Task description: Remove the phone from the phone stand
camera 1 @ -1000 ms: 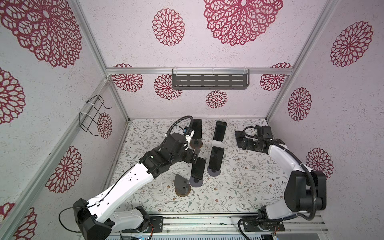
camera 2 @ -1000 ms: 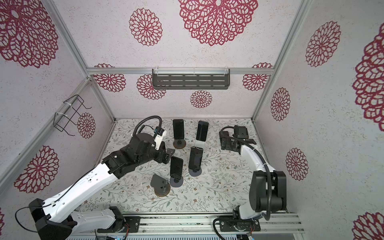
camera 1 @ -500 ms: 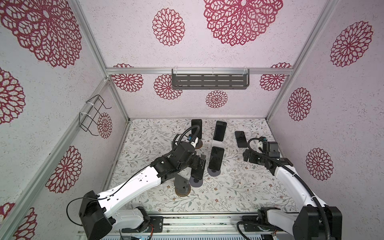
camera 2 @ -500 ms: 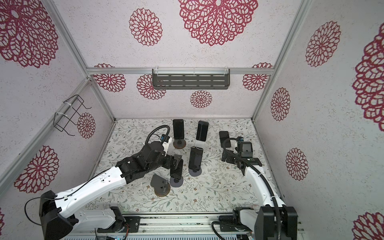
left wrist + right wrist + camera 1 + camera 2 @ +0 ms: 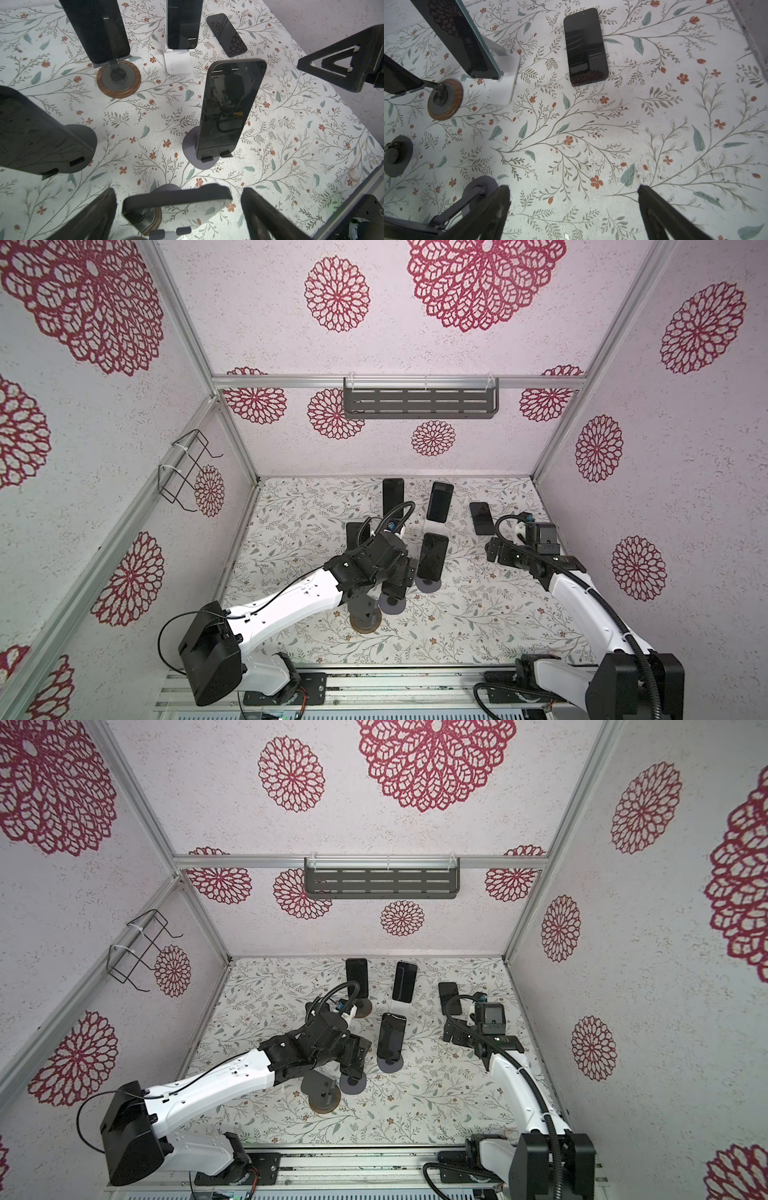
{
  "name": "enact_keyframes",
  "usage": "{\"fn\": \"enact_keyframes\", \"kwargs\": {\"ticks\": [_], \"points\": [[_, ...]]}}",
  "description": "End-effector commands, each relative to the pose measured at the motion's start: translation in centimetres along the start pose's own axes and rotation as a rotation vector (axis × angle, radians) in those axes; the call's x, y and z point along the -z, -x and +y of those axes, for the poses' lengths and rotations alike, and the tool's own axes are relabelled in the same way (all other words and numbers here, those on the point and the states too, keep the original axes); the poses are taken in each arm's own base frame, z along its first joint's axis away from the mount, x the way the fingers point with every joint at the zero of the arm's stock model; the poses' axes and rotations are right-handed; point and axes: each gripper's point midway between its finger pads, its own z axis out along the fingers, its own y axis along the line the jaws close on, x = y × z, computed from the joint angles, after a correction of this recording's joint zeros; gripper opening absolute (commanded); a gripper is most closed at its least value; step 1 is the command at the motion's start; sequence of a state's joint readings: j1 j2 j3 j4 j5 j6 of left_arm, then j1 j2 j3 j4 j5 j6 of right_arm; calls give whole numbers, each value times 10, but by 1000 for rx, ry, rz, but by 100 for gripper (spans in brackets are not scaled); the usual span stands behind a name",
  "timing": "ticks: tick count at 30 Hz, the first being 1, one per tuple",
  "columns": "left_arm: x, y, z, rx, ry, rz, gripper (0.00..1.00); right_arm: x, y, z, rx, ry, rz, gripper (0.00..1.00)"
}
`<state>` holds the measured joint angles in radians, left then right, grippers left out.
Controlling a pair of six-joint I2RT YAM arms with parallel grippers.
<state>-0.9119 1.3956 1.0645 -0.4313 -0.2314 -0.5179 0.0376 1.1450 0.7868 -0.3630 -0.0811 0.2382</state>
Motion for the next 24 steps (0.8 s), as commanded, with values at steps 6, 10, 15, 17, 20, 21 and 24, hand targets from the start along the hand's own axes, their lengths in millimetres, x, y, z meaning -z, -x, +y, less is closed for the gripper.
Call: {"fn": "enact_keyframes", "kwargs": {"ticks": [6, 10, 15, 17, 20, 21, 24], "points": [[-6, -6, 9, -15, 68, 14, 94, 5, 17, 4, 14, 3, -49, 99], [-11, -9, 6, -11, 58, 33, 92, 6, 16, 4, 8, 9, -53, 99], [-16, -10, 3, -7, 52, 37, 74, 9, 14, 4, 12, 6, -52, 99], [-14, -8, 3, -3, 56, 37, 70, 10, 14, 4, 20, 8, -53, 99], [-9, -2, 4, 6, 57, 21, 64, 12, 14, 9, 30, 38, -48, 99], [-6, 0, 3, 8, 53, 14, 64, 13, 14, 12, 33, 55, -47, 99], [4, 9, 2, 17, 47, -2, 60, 24, 16, 32, 70, 159, -59, 93]]}}
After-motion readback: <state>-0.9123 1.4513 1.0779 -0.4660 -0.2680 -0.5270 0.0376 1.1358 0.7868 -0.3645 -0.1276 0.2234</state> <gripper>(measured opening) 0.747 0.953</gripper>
